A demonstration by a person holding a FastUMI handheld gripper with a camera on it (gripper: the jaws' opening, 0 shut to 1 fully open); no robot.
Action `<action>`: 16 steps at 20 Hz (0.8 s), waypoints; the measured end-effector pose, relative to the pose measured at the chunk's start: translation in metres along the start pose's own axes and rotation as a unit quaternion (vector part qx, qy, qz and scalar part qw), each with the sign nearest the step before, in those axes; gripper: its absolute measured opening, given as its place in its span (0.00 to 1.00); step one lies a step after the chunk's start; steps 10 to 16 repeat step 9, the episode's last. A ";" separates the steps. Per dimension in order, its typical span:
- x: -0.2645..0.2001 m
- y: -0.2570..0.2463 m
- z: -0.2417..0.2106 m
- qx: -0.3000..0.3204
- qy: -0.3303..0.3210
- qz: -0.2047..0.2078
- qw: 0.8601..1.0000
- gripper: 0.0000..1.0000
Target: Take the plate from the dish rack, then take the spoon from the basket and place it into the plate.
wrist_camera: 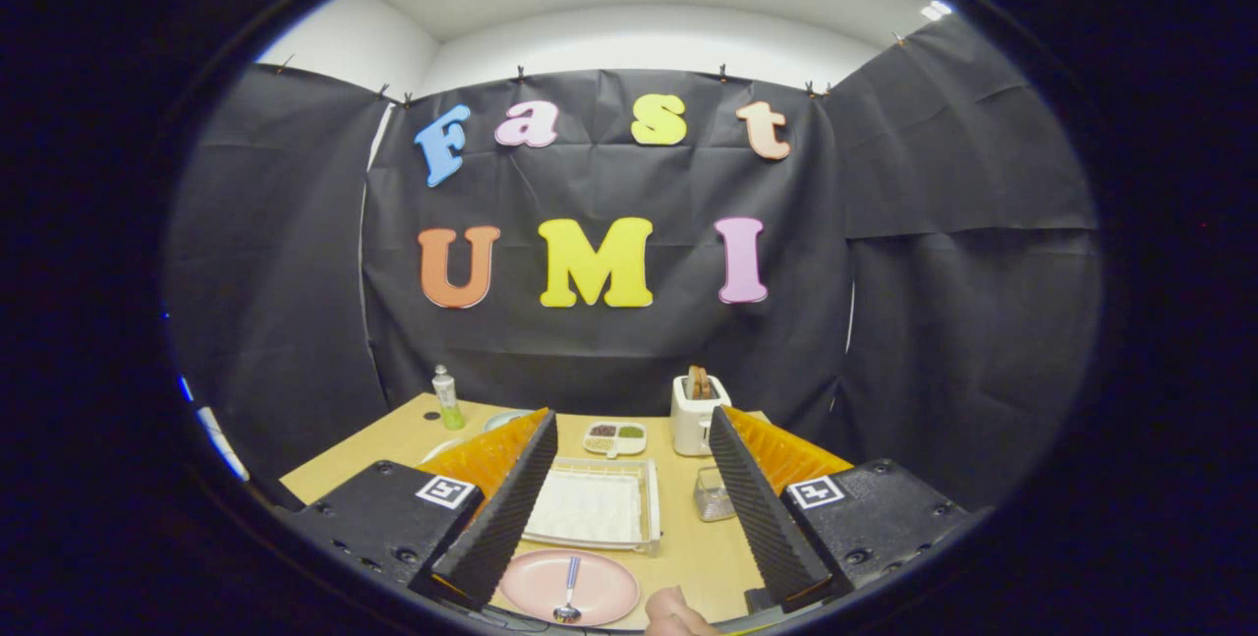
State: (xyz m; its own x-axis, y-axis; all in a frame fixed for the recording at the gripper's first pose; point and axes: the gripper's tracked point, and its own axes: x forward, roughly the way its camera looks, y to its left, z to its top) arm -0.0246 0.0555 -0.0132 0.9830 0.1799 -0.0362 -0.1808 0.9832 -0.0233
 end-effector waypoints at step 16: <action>-0.001 -0.005 0.019 -0.009 0.000 -0.011 1.000 1.00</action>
